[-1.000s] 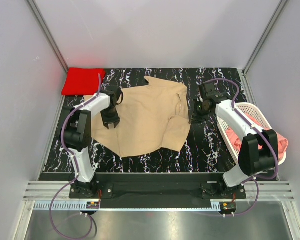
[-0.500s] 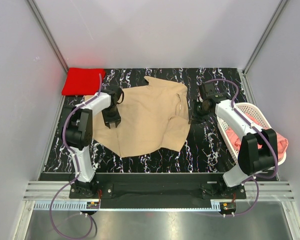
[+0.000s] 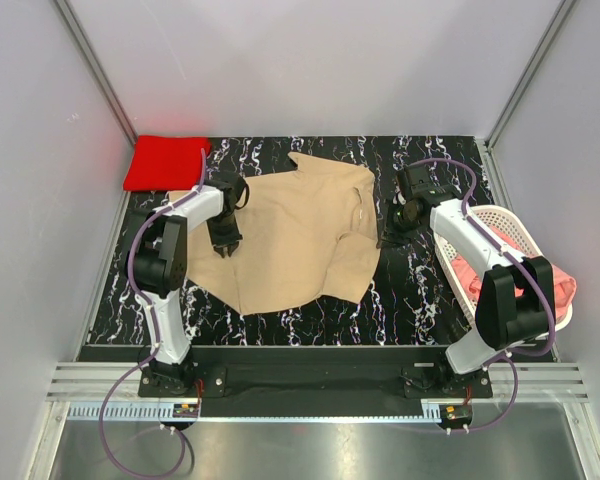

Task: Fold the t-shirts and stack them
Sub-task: Flatten the tshirt out

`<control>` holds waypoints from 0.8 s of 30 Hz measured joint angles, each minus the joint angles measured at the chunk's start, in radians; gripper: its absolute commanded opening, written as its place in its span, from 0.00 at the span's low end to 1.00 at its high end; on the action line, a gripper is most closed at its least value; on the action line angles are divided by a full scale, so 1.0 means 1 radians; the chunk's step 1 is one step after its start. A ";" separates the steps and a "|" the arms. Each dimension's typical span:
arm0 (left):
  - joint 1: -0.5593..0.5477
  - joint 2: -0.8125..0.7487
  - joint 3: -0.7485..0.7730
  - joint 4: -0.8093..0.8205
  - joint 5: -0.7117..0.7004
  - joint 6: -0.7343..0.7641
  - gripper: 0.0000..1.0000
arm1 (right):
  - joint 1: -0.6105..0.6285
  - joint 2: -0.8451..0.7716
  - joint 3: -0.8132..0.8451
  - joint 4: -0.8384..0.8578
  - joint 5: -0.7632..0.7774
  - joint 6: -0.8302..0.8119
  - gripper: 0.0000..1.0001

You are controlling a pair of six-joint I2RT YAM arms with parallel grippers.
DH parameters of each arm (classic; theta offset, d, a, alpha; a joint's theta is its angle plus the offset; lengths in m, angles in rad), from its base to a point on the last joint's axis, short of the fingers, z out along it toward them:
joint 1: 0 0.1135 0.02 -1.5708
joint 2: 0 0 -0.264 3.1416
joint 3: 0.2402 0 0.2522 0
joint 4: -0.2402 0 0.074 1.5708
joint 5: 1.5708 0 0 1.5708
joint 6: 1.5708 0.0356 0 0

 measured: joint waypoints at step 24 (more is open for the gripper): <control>0.000 -0.050 -0.028 0.023 0.026 0.018 0.00 | 0.000 0.010 0.000 -0.001 -0.008 0.015 0.00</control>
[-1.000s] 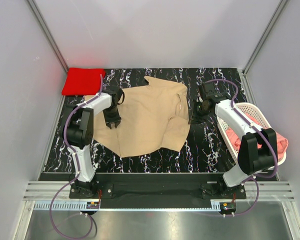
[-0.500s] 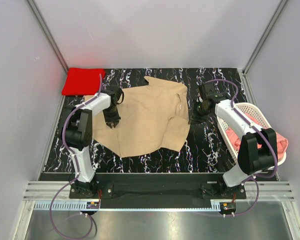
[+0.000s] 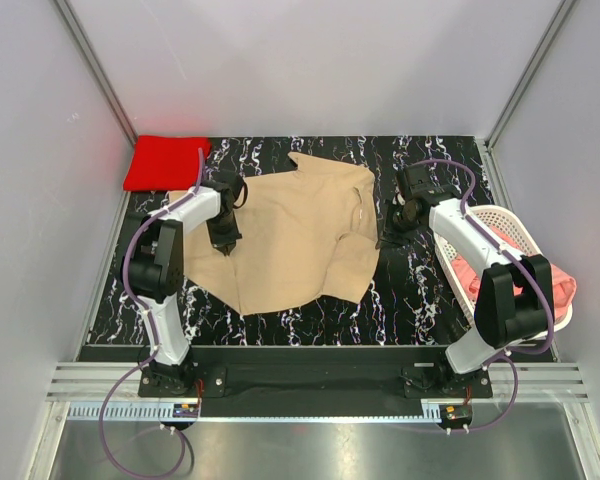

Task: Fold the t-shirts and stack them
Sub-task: Flatten the tshirt out

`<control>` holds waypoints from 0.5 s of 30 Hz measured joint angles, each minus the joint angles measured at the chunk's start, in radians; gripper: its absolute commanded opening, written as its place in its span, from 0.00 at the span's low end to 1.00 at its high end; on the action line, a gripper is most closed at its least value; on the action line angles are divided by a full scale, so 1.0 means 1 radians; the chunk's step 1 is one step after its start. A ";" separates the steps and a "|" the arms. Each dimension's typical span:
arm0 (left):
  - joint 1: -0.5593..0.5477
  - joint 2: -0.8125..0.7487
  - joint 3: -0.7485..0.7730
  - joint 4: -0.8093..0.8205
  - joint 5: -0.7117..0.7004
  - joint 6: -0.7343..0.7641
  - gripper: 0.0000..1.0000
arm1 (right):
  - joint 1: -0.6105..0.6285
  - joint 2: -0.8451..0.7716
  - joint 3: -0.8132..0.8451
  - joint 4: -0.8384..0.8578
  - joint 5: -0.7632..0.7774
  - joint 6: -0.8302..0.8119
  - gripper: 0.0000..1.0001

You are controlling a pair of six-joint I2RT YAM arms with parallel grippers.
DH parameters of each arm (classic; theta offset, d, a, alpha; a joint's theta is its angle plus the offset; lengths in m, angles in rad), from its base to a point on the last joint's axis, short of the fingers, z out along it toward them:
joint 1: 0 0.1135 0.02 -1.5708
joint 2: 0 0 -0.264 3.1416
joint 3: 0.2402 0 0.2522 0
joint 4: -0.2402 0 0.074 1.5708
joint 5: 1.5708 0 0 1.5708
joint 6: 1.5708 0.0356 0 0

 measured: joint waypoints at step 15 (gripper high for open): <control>0.008 -0.364 0.032 -0.083 -0.006 -0.026 0.00 | -0.005 -0.003 0.291 0.049 0.037 0.154 0.00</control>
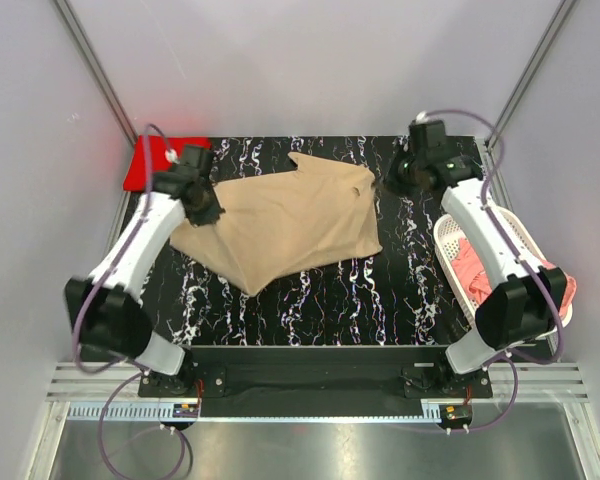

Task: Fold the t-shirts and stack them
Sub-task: Flatten the tshirt out

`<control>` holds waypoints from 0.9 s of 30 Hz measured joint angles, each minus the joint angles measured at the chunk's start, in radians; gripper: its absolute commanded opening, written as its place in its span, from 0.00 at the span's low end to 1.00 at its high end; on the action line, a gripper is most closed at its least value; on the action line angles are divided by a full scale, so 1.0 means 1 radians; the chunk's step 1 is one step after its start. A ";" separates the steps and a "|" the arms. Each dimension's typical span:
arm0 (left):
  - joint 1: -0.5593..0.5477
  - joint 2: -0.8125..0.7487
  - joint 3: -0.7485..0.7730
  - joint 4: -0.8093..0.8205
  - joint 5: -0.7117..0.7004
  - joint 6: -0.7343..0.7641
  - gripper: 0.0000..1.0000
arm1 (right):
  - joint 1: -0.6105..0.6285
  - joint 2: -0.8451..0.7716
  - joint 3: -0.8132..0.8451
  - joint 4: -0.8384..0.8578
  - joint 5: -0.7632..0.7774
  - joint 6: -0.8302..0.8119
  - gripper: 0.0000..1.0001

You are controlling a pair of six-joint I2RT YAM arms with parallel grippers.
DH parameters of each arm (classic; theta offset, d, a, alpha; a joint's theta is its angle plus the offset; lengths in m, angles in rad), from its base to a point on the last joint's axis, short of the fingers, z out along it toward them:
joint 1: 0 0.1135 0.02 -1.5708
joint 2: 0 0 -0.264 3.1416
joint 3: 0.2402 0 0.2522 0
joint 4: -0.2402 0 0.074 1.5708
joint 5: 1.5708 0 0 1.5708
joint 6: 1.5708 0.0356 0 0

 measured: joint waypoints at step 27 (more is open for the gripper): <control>0.130 -0.460 0.912 -0.037 -0.070 0.013 0.00 | -0.118 -0.520 0.513 0.282 0.365 -0.127 0.00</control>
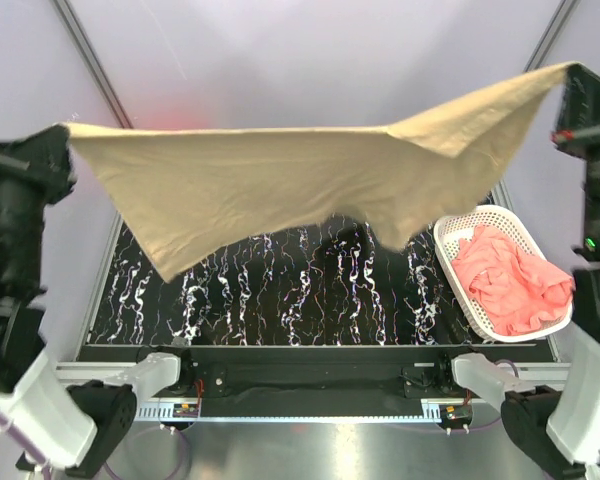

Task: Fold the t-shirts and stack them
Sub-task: Flatten the tshirt out

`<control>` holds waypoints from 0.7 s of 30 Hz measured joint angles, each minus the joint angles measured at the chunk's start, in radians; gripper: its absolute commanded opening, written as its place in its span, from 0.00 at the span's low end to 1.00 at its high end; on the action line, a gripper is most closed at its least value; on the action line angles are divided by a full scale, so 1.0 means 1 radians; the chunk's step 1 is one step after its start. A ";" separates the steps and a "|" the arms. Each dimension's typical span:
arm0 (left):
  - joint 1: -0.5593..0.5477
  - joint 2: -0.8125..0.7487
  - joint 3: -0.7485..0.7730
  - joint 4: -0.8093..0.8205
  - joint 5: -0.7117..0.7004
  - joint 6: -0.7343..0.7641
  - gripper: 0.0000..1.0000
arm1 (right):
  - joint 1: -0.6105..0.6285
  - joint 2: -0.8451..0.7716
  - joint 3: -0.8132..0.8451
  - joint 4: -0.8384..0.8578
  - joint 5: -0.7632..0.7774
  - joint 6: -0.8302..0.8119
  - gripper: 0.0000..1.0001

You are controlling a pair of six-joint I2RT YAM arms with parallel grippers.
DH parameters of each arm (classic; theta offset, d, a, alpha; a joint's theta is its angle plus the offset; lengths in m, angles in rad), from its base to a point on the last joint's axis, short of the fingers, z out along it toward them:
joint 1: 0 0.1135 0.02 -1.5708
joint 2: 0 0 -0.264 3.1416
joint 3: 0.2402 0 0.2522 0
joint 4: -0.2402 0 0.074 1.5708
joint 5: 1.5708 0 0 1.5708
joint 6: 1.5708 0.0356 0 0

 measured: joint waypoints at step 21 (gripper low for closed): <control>-0.098 -0.309 -0.284 -0.085 -0.026 -0.034 0.00 | 0.000 -0.226 -0.163 -0.099 -0.141 0.104 0.00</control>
